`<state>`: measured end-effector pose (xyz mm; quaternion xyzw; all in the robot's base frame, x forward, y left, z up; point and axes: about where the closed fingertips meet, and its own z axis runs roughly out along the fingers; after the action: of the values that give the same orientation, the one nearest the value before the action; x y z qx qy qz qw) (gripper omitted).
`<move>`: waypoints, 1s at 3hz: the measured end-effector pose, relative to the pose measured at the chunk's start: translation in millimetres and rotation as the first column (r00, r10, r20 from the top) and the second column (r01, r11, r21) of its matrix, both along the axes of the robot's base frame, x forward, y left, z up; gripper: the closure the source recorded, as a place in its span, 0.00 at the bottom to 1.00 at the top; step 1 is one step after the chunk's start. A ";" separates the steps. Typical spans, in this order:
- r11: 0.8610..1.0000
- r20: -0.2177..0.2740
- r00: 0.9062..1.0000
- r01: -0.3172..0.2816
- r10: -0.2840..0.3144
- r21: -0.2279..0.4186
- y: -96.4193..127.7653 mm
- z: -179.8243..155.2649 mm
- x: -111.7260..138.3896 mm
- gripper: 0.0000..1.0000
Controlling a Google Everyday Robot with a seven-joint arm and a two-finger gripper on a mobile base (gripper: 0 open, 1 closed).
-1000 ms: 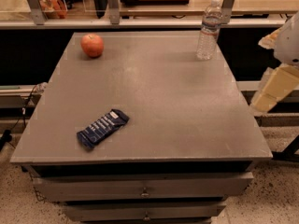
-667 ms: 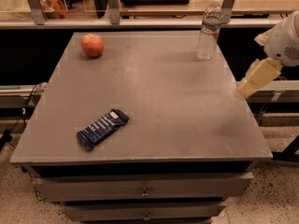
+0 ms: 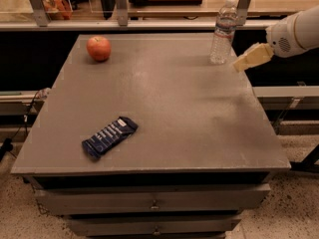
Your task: Move water bottle near apple
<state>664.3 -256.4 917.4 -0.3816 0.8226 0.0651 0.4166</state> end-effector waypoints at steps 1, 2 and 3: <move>0.988 0.067 0.996 0.055 -0.065 0.144 2.2 7.3 41.8 0.00; 0.951 0.125 0.986 0.071 -0.113 0.302 7.6 20.7 76.1 0.00; 0.915 0.152 0.983 0.034 -0.103 0.402 36.7 27.0 98.0 0.00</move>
Offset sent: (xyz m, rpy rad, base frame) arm 0.1035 0.0058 0.0407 0.4558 -0.2124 -0.1252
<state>762.3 -219.7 944.3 -0.2638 0.7664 0.1835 0.5561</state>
